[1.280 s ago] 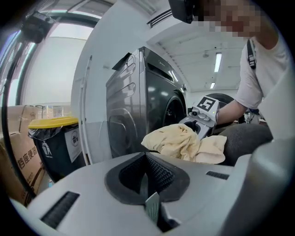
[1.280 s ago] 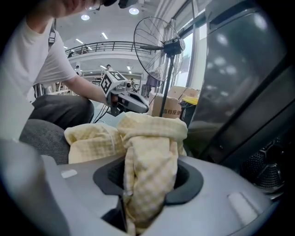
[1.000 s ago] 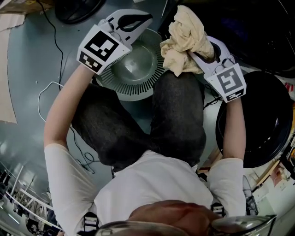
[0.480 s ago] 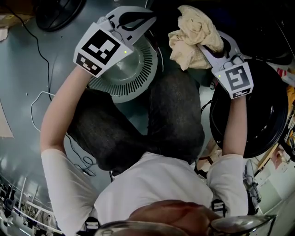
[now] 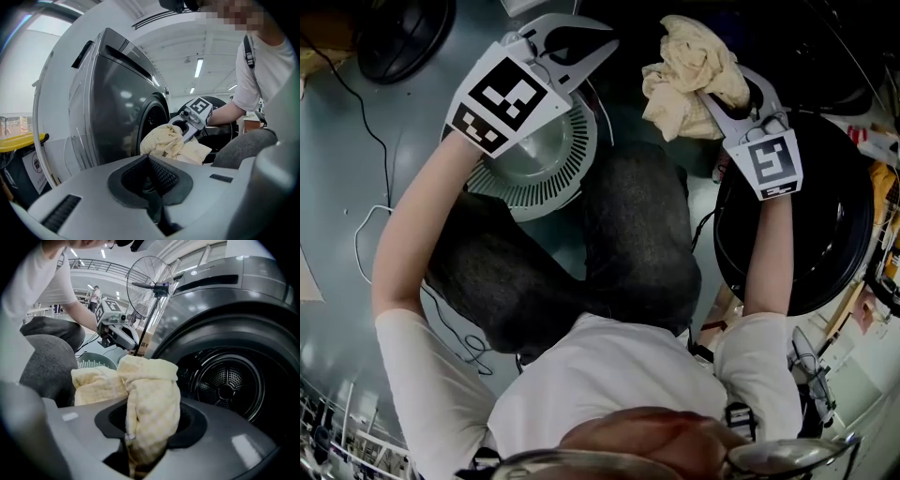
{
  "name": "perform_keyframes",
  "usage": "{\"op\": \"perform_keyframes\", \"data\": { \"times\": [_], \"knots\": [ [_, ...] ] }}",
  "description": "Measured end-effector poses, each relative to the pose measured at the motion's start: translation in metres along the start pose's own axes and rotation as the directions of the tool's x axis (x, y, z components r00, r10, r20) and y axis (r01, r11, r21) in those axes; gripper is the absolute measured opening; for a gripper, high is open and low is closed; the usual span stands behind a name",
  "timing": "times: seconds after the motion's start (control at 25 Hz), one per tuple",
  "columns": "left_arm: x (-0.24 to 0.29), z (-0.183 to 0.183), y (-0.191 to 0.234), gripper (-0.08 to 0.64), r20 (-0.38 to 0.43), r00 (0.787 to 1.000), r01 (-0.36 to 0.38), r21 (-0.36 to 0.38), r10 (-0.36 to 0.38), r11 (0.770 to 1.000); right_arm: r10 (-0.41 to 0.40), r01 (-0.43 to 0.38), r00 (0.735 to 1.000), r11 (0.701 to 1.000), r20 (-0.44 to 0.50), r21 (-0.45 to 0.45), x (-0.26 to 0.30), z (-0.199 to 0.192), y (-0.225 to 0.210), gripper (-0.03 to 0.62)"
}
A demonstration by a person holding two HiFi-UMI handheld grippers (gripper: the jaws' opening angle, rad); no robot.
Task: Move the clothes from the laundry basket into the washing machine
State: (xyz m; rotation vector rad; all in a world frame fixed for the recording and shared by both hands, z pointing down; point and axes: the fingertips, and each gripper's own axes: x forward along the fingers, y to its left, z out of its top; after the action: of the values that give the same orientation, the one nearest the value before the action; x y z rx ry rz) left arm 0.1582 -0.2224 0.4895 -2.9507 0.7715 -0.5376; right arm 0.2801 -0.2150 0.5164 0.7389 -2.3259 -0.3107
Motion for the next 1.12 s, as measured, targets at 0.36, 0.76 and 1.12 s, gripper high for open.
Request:
{"op": "perform_keyframes", "data": {
  "times": [0.36, 0.76, 1.12],
  "knots": [
    [0.028, 0.006, -0.008, 0.006, 0.021, 1.0, 0.018, -0.005, -0.018, 1.0, -0.197, 0.197, 0.98, 0.98, -0.032, -0.01, -0.011, -0.025, -0.05, 0.199],
    [0.035, -0.008, -0.014, 0.006, 0.005, 1.0, -0.007, 0.023, 0.007, 1.0, -0.407, 0.404, 0.913, 0.912, -0.039, -0.067, 0.003, -0.042, -0.091, 0.199],
    [0.029, -0.022, -0.002, 0.006, -0.002, 0.999, -0.045, 0.025, 0.045, 0.999, -0.56, 0.548, 0.829, 0.813, -0.004, -0.198, 0.028, -0.048, -0.137, 0.199]
  ]
}}
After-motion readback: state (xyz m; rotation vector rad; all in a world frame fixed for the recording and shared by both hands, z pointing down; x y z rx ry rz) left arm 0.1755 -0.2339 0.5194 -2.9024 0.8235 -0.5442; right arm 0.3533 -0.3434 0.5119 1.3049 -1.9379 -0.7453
